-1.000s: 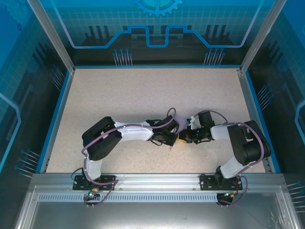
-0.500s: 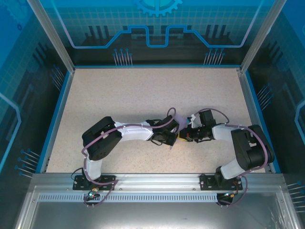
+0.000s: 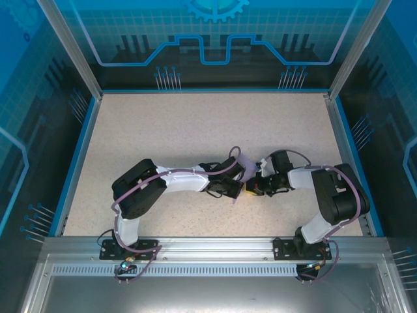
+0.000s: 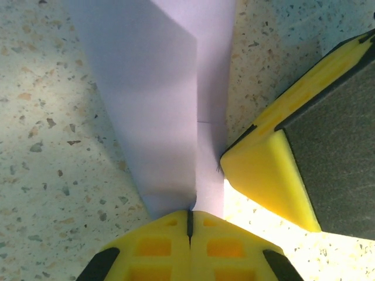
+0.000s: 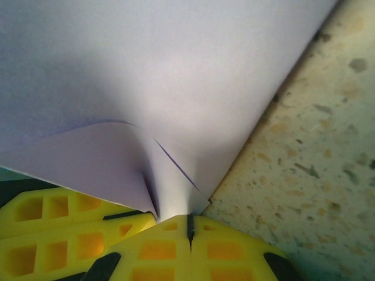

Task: Fold a paper plane with a square sheet of paper (pick it up from the middle)
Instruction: Fold the wing for the fifth time at the center of the table.

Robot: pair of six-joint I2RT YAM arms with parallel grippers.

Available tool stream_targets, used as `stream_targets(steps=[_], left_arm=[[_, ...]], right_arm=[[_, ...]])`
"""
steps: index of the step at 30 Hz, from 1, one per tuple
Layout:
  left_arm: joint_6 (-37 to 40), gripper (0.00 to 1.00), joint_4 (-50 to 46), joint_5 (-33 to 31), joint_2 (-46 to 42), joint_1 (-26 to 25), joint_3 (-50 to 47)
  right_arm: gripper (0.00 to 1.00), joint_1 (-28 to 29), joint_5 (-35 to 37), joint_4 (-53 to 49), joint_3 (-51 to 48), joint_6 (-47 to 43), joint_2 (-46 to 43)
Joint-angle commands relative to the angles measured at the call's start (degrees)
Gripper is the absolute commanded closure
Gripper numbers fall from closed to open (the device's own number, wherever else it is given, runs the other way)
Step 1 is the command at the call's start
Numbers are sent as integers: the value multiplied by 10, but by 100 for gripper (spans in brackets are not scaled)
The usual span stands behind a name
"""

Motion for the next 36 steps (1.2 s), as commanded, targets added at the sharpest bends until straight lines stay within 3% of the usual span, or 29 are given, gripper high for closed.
stream_targets(steps=[1, 24, 36], left_arm=[[9, 98, 10, 21, -6, 4, 12], [11, 96, -5, 29, -25, 6, 25], [5, 97, 8, 55, 14, 7, 28]], right_arm=[[100, -5, 23, -22, 8, -11, 8], [100, 1, 33, -28, 4, -10, 1], [100, 0, 23, -19, 0, -5, 2]])
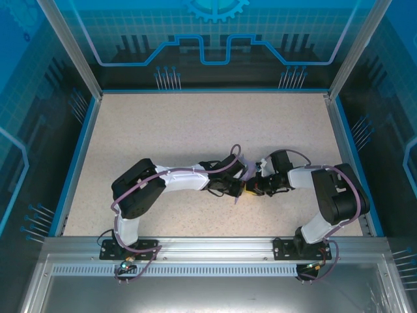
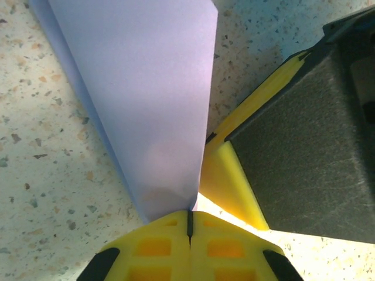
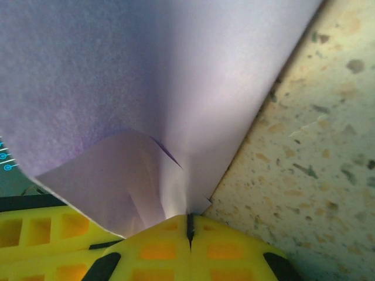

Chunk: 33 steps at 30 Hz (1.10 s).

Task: Fold a paper plane with a square sheet of paper (pick it up from the middle)
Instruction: Fold the wing for the fifth time at the center of the table.

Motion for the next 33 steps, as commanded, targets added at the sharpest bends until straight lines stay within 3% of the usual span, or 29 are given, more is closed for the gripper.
stream_targets(steps=[1, 21, 26, 33], left_arm=[[5, 97, 6, 20, 16, 3, 13], [5, 97, 15, 24, 38, 9, -10], [8, 97, 21, 26, 41, 9, -17], [11, 96, 32, 29, 42, 10, -25]], right_arm=[[100, -1, 19, -13, -3, -2, 1], [100, -12, 5, -30, 3, -8, -33], [94, -27, 3, -63, 14, -19, -70], [94, -36, -45, -47, 20, 7, -100]])
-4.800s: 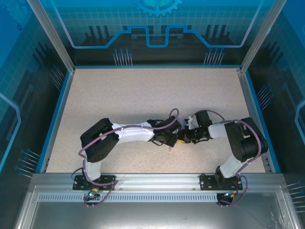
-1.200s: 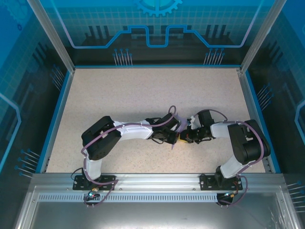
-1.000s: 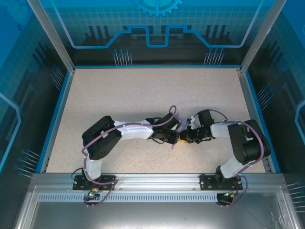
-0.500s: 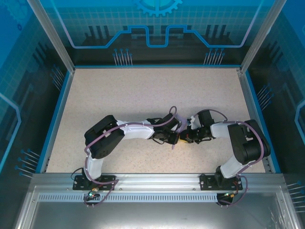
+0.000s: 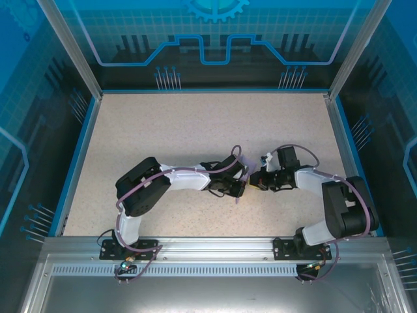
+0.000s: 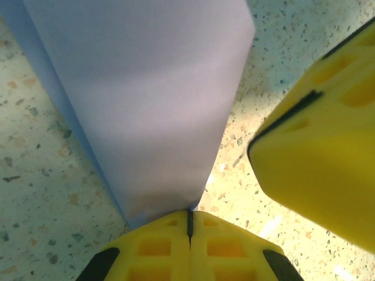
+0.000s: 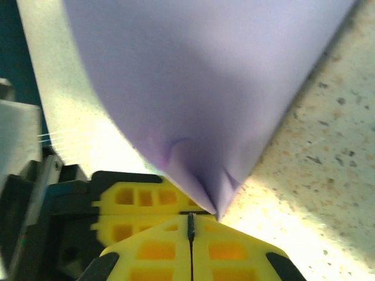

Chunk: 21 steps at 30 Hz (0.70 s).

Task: Fold a paper plane with a square sheet of paper (pick it up from the middle)
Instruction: Fold the wing for the fifth time at the center of the table.

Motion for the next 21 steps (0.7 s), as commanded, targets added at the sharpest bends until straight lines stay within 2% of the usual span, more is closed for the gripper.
stream_targets(steps=[1, 6, 12, 21], left_arm=[[12, 96, -5, 6, 18, 3, -18], [16, 95, 10, 11, 16, 3, -30], [22, 94, 17, 19, 14, 3, -33], [26, 92, 19, 24, 13, 3, -37]], right_arm=[[95, -9, -42, -3, 11, 17, -18], [95, -9, -58, 15, 11, 33, -18], [96, -8, -74, 78, 0, 62, 24], [96, -3, -38, 84, 9, 46, 77]])
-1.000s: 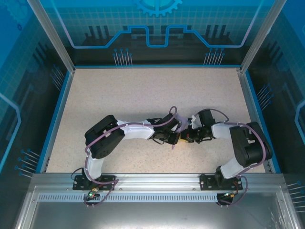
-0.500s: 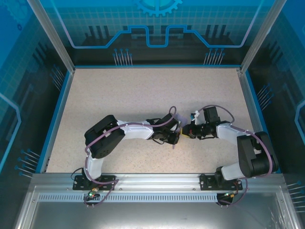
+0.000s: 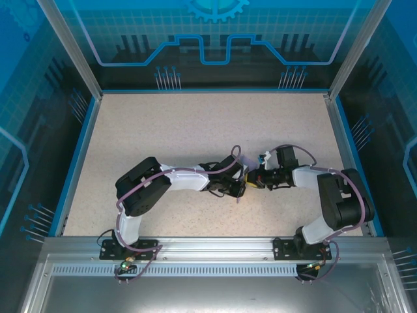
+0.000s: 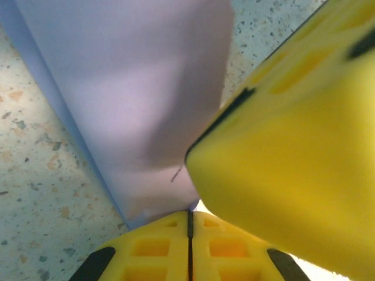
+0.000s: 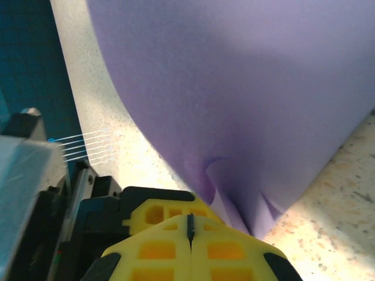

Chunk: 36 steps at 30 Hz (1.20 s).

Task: Fold a paper plane with a square sheet of paper (pick it up from the middle)
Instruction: Fold the wing for the fifth time at the center of the table.

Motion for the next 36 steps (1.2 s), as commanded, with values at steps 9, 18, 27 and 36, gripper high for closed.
stream_targets(steps=[9, 18, 27, 36], left_arm=[[20, 88, -10, 15, 5, 0, -28], [27, 82, -21, 23, -11, 0, -19], [18, 72, -38, 31, -73, 1, -14], [-30, 75, -47, 17, -70, 2, -2]], right_arm=[[97, 16, 101, -61, 36, -63, 50], [98, 39, 182, -129, 63, -96, 59], [98, 44, 206, -150, 70, -109, 64], [99, 45, 196, -138, 62, -109, 69]])
